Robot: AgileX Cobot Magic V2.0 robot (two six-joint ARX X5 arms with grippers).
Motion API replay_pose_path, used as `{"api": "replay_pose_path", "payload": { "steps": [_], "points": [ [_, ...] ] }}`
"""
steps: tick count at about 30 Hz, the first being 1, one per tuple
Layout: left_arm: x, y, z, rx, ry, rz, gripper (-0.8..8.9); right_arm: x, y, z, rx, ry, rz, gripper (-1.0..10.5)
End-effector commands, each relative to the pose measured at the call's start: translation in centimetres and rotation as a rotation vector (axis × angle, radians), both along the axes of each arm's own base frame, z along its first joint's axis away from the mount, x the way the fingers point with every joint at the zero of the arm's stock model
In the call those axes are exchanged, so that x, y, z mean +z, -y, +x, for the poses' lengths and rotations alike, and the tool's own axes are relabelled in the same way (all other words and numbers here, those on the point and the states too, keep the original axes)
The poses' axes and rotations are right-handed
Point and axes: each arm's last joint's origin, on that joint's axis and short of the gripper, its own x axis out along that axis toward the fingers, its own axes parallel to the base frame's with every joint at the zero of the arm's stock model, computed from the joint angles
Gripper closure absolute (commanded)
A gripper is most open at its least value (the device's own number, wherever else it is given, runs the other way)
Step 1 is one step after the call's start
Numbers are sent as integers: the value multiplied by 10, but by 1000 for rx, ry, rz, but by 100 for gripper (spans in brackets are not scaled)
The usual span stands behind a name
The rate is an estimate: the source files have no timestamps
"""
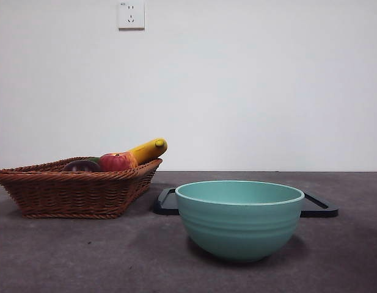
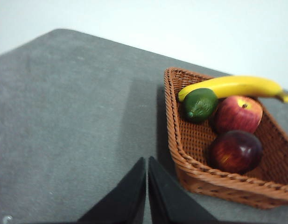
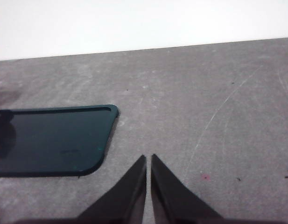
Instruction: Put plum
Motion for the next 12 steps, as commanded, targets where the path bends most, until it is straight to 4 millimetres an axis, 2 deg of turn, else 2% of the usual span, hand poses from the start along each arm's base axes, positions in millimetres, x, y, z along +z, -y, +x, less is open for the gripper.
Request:
{"api": "replay_pose_path", "payload": {
  "steps": [1,6,12],
  "points": [
    [-7,0,1,9,-28,-76,807,-1,0,0,-7,-10,76,939],
    [0,1,-1,-14,-29,-138,806,3,0,-1,-20,-11,162,939],
    [25,3,-7,-61,2,-181,805,31,-1,-8,-14,36,174,939]
  ]
}}
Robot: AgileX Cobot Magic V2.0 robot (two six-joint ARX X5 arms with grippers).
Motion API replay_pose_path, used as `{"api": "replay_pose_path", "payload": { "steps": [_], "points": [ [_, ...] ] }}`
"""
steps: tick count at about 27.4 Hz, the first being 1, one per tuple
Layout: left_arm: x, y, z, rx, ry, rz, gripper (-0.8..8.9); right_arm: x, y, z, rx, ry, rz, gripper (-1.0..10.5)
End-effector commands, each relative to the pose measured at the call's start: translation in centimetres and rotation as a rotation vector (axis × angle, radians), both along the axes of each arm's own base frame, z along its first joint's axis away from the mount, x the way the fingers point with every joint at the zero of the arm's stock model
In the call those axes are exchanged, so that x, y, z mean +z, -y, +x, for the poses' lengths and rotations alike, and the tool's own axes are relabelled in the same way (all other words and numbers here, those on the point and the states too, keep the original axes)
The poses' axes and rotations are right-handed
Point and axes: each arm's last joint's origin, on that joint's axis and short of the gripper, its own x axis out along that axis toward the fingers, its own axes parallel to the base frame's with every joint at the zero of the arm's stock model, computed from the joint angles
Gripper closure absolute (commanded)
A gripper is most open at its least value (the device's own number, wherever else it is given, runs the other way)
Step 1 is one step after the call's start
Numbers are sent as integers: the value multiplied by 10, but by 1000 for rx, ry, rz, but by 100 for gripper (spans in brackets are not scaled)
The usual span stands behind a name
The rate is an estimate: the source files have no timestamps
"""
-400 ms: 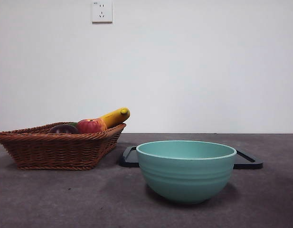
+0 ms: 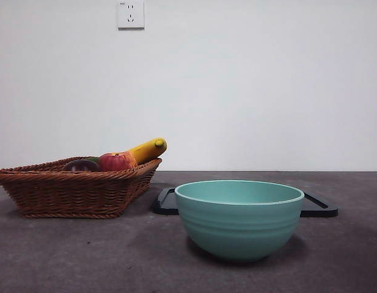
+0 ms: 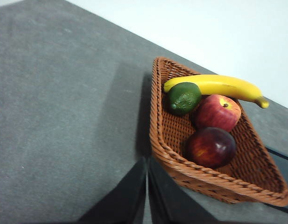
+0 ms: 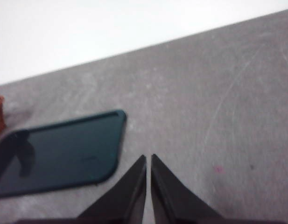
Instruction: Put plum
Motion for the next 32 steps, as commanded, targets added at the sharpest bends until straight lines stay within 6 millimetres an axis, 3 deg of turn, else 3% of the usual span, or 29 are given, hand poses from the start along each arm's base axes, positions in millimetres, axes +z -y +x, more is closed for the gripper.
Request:
{"api": "replay_pose_path", "payload": {
  "steps": [1,11,20,25,32],
  "points": [
    [23,1,-4,-31,62,-27,805,22,-1,-5,-1,54,16,939],
    [90,5,-16,-148,24,20,805,86,-4,-19,82,11,27,939],
    [130,10,-5,-376,-126,98,805,138,-10,-12,302,-133,30,939],
    [143,16,7,-553,-207,96,805,157,-16,-1,457,-203,52,939],
    [160,28,19,-788,-303,105,805,166,-31,17,684,-400,31,939]
  ]
}}
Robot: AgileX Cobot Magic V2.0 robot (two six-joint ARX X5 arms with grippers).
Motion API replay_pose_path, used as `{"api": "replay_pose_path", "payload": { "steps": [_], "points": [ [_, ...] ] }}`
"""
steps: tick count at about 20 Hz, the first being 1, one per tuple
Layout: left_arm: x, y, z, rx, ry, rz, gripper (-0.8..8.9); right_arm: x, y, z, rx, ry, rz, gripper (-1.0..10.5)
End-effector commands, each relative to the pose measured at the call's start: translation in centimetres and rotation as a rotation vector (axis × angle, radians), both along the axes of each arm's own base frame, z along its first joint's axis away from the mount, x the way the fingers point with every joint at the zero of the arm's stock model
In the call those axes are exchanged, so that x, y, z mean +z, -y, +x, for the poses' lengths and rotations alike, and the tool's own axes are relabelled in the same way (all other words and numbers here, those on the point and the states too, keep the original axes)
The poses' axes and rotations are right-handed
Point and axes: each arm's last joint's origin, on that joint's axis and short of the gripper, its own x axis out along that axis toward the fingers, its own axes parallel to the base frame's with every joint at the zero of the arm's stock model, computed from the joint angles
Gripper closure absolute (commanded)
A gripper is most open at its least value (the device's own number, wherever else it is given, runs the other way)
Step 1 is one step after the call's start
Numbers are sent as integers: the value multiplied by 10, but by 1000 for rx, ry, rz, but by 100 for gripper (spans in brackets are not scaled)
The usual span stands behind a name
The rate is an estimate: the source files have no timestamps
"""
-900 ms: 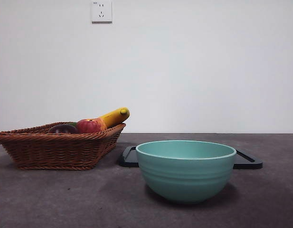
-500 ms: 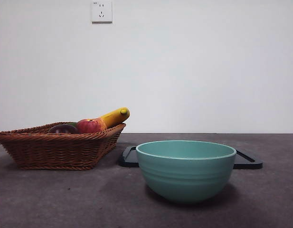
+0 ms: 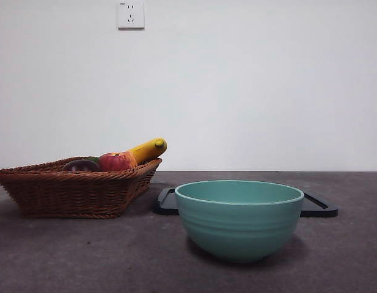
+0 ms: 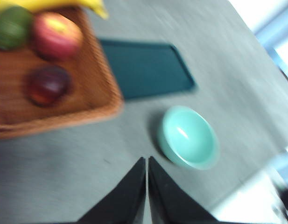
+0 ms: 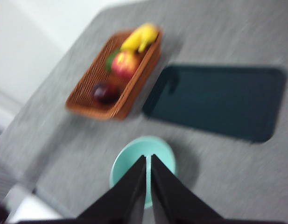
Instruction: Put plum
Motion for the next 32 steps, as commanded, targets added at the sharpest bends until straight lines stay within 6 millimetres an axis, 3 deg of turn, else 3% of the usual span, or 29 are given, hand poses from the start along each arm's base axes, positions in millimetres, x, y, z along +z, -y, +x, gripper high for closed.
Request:
{"api": "replay_pose_path", "payload": {
  "steps": [1,7,12,15,19,21,24,32],
  "points": [
    [10,5,3,-106,22,8,805,3,-6,5,89,-24,-49,939],
    [5,13,7,-200,-87,29,805,-6,-19,12,254,-142,-130,939],
    [5,13,9,-199,-91,29,802,-7,-21,14,266,-147,-131,937],
    [5,13,9,-197,-94,27,729,-7,-21,13,266,-148,-131,893],
    [5,13,9,-197,-95,27,516,-7,-21,14,263,-150,-129,644],
    [5,13,9,-195,-96,26,442,-7,-21,13,264,-150,-129,576],
    [5,13,9,-193,-96,25,397,-7,-21,13,264,-151,-129,550],
    [5,11,13,-117,-71,97,398,-7,-21,14,262,-152,-128,512]
  ]
}}
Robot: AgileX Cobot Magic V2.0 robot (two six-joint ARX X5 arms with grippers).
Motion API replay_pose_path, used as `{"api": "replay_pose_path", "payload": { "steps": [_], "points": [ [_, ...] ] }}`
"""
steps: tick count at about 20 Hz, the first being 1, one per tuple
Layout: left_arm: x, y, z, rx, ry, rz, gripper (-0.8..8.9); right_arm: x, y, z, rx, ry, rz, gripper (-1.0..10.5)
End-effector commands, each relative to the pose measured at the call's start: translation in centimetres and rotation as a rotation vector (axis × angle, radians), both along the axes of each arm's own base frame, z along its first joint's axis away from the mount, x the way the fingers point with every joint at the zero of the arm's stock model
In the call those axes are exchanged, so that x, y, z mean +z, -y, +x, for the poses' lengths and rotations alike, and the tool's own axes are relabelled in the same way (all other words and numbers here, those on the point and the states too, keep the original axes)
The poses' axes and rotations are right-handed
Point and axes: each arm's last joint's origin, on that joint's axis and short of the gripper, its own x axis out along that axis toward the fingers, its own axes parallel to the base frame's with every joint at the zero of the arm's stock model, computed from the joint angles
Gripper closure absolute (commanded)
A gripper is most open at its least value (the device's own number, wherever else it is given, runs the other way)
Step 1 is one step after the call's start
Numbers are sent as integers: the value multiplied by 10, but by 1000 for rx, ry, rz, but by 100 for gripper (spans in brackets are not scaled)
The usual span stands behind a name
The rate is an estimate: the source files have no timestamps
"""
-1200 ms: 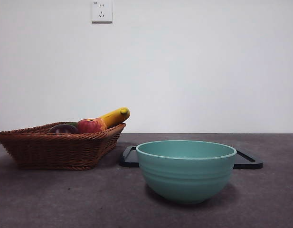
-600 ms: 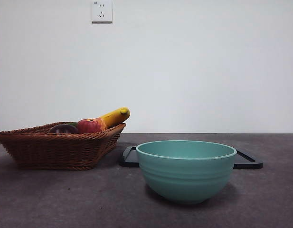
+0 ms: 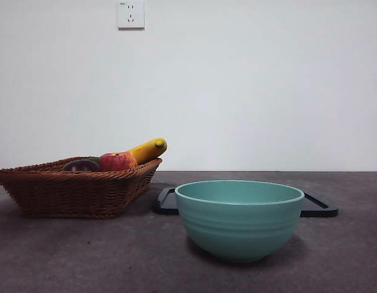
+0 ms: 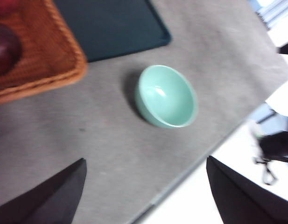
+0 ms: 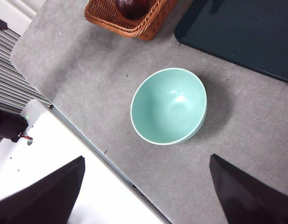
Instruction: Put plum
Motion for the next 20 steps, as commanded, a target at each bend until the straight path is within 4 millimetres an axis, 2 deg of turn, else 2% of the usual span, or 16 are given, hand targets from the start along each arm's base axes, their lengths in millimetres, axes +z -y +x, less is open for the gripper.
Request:
{"api": "replay_pose_path", "payload": {
  "steps": [1,6,9,15,20],
  "points": [
    [6,0,5,37,36,33,398,5,-1,1,10,19,3,512],
    [6,1,20,90,43,28,398,5,-1,1,8,18,4,512],
    [9,4,39,134,43,68,398,5,-1,1,8,17,4,512],
    [18,19,93,177,11,176,399,5,-1,1,8,18,4,512],
    [11,37,143,194,-17,309,404,5,-1,1,8,18,4,512]
  ]
}}
